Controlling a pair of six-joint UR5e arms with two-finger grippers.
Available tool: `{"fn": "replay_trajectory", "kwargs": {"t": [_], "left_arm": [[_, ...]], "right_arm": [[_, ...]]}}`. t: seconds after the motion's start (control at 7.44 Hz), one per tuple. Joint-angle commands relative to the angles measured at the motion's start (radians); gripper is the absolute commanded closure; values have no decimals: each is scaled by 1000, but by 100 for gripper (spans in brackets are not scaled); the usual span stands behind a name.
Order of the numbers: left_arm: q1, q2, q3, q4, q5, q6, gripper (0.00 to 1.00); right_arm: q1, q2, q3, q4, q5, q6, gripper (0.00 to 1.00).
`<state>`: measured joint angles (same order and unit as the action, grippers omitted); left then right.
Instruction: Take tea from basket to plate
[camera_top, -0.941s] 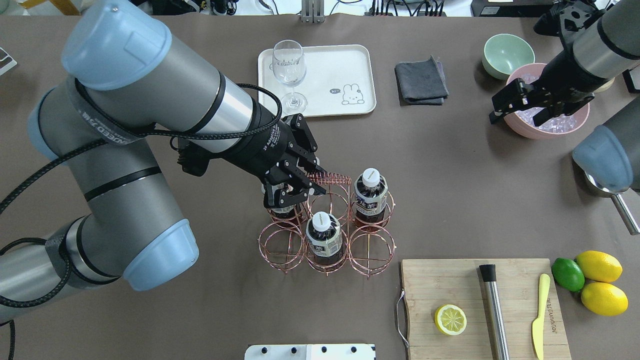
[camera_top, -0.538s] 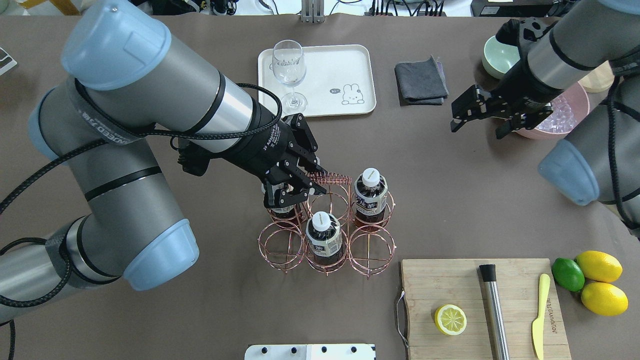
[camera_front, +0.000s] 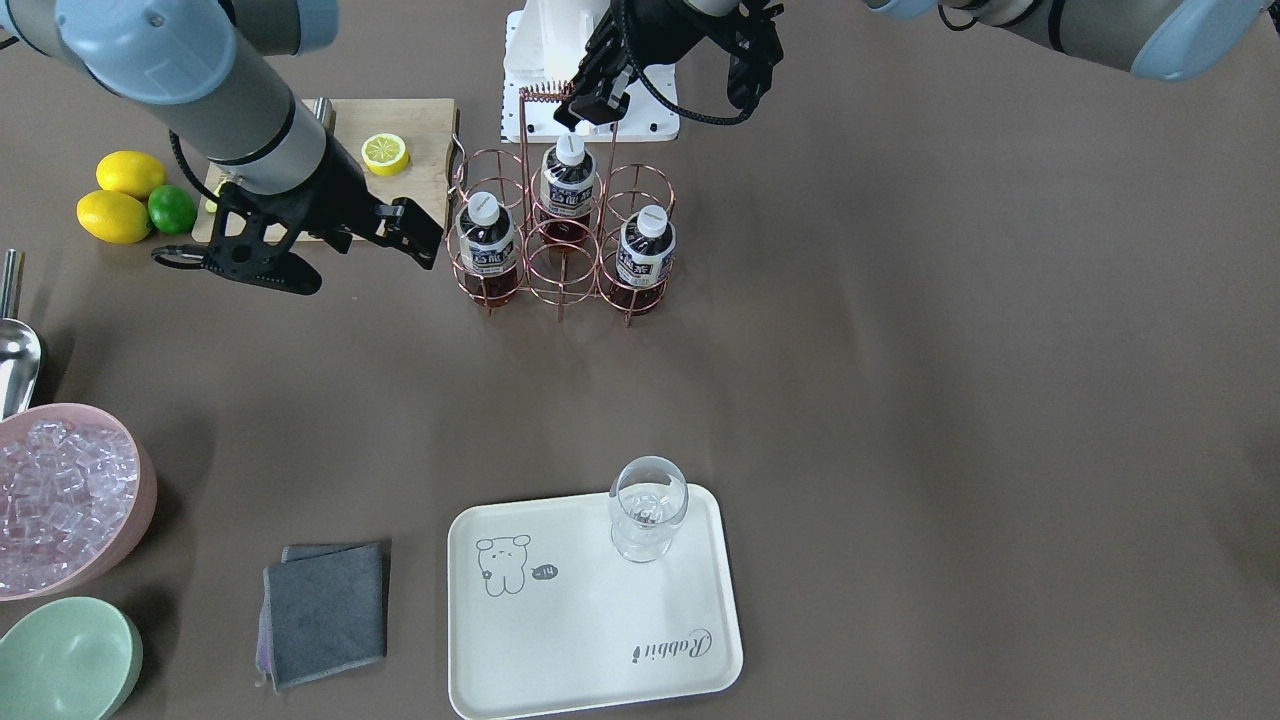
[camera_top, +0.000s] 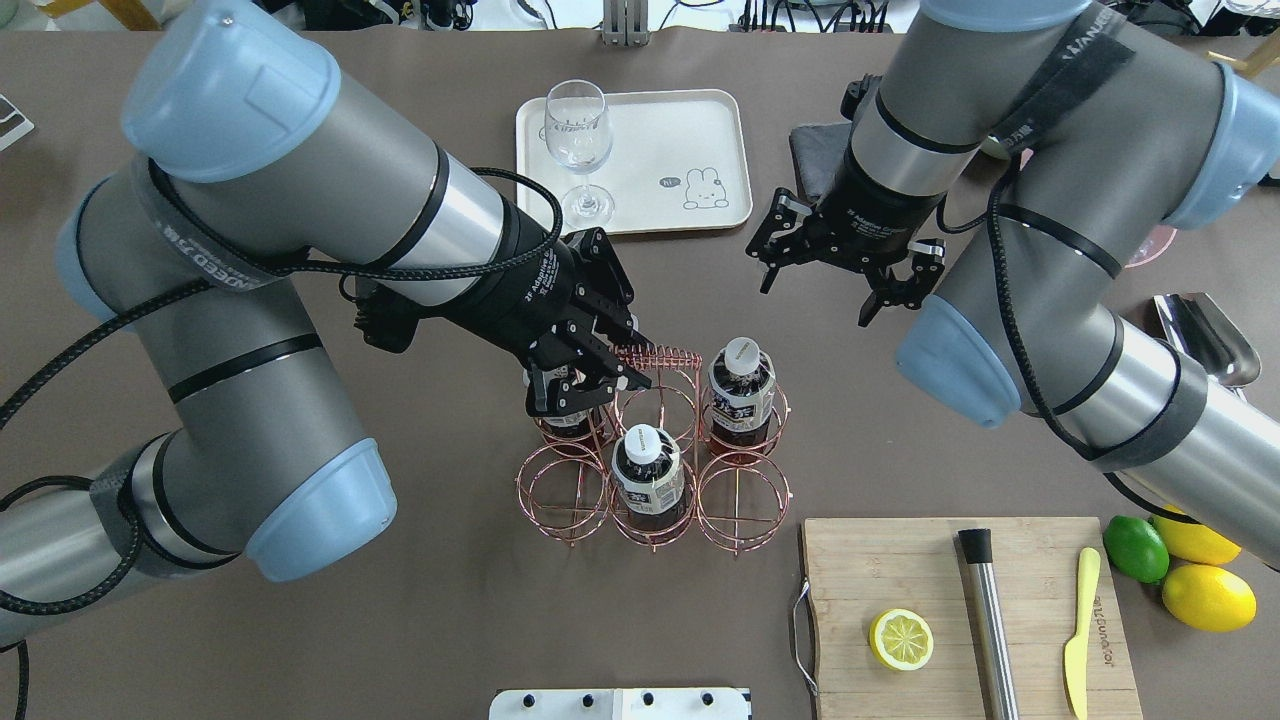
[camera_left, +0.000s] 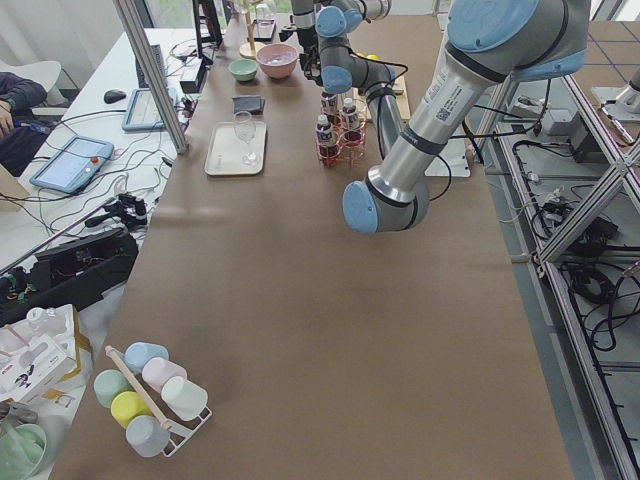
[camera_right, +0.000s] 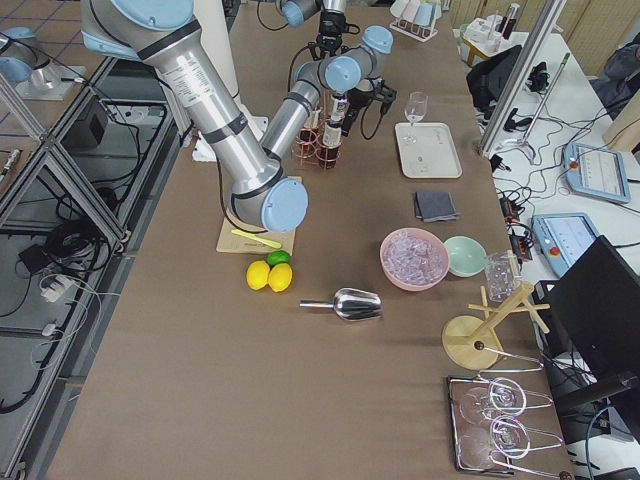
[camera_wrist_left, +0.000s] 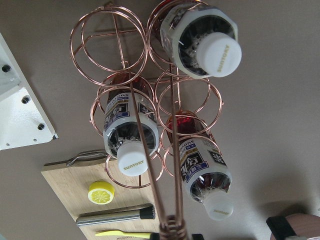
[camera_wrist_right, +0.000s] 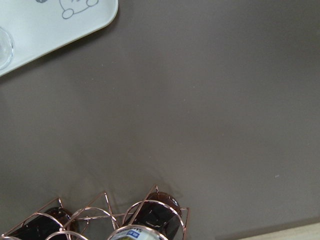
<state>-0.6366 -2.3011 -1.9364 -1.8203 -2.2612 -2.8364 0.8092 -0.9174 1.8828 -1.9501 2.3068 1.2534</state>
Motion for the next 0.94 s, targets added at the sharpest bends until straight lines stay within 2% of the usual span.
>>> {"fn": "replay_trajectory", "kwargs": {"t": [0.0,0.13,0.4,0.54,0.81], "left_arm": [[0,-1,4,-1,0,-1,100],[0,-1,4,-1,0,0,100],[0,0,4,-1,-1,0,100],[0,0,7,-1,-1,-1,100],[0,0,8,-2,-1,-2,100]], "right_arm": [[-48,64,-14,-73,-16,3,0],[-64,69,-24,-78,-20,4,1],[-96,116,-42,-165,-62,3,1],[-97,118,-42,-174,-66,1,7],[-107,120,-42,-178,-64,3,35]]}}
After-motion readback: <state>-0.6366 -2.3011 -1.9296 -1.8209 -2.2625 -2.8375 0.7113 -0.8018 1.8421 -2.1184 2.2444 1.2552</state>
